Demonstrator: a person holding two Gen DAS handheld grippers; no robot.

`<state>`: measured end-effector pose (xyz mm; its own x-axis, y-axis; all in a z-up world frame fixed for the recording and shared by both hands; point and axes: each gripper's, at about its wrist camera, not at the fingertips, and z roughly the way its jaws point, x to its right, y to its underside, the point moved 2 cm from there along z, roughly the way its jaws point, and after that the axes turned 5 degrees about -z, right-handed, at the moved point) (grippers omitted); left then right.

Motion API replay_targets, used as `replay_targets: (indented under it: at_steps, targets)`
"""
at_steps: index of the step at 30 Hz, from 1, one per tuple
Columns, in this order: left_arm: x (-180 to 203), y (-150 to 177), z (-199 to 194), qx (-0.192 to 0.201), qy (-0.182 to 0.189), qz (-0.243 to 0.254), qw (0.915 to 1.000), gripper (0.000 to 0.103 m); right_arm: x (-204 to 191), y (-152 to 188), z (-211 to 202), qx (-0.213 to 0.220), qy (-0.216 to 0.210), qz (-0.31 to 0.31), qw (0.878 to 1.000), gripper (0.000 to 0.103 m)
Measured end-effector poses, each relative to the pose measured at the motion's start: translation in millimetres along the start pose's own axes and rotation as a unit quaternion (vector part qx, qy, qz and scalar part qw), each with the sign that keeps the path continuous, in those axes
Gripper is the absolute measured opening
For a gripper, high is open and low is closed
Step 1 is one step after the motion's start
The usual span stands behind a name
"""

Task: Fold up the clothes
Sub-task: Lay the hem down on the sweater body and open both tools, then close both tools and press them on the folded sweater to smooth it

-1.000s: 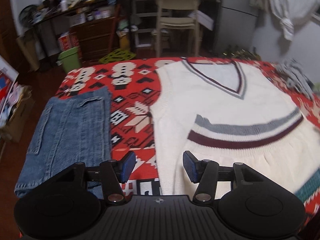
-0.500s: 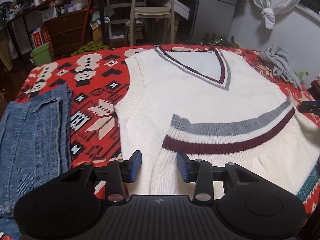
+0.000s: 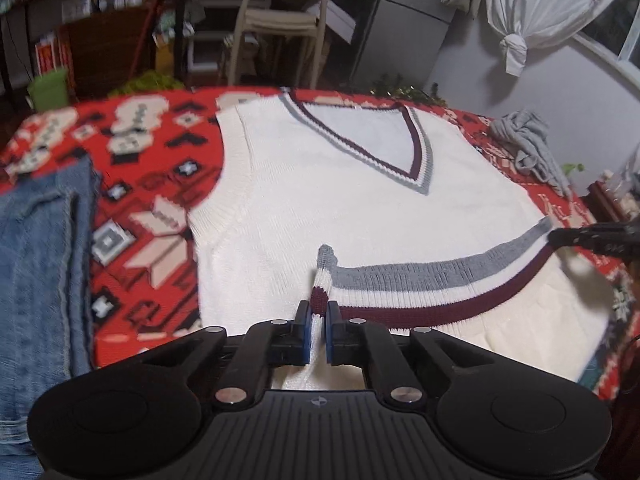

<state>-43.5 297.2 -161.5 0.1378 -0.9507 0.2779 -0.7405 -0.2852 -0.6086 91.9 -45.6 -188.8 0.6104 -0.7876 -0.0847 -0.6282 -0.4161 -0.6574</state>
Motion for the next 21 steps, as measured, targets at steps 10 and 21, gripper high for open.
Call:
replay_targets:
  at_steps: [10, 21]
  targets:
    - [-6, -34, -2, 0.035, -0.024, -0.02, 0.9989, 0.006, 6, -35, -20, 0.048, 0.014, 0.02, 0.999, 0.006]
    - [-21, -21, 17, 0.014, -0.07, -0.042, 0.9966, 0.024, 15, -23, 26, 0.01, 0.051, 0.029, 0.998, 0.027]
